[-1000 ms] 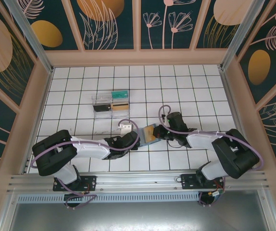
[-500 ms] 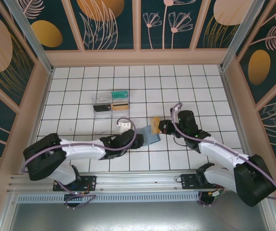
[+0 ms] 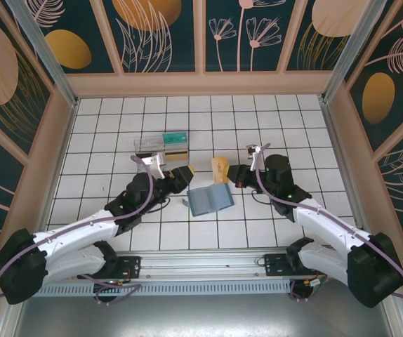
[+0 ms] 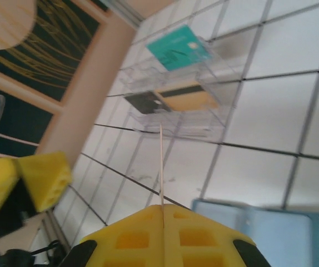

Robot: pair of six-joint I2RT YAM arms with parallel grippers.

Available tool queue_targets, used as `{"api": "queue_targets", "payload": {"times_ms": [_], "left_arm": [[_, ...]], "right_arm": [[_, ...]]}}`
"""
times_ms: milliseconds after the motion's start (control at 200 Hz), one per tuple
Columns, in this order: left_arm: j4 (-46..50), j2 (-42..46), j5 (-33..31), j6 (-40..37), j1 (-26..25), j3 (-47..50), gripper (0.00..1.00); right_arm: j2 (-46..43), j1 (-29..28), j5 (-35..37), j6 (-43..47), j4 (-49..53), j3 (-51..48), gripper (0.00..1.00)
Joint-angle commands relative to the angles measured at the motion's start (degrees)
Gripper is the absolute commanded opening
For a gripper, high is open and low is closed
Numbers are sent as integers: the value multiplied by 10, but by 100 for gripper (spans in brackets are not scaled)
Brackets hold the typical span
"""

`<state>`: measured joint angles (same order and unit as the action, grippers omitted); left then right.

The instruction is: Take the credit cards out of the card holder

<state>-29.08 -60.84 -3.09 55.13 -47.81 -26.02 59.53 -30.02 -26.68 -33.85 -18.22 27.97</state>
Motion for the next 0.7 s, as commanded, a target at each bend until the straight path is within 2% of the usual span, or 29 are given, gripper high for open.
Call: {"api": "queue_targets", "payload": {"times_ms": [0,155,305,510,691], "left_arm": [[-128,-29,98,34,5,16,48],[-197,-67,124,52,6,27,43],[-205,-88,135,52,7,19,39],[-218,-90,142,51,6,17,36],[-221,-92,145,51,6,16,26]], "right_arm": [[14,6,-77,-33,-120,10,0],[35,13,-130,-78,-213,-3,0],[55,13,-172,-108,-265,-8,0],[67,11,-192,-113,-270,-12,0],[77,8,-200,-115,-280,-17,0]]}}
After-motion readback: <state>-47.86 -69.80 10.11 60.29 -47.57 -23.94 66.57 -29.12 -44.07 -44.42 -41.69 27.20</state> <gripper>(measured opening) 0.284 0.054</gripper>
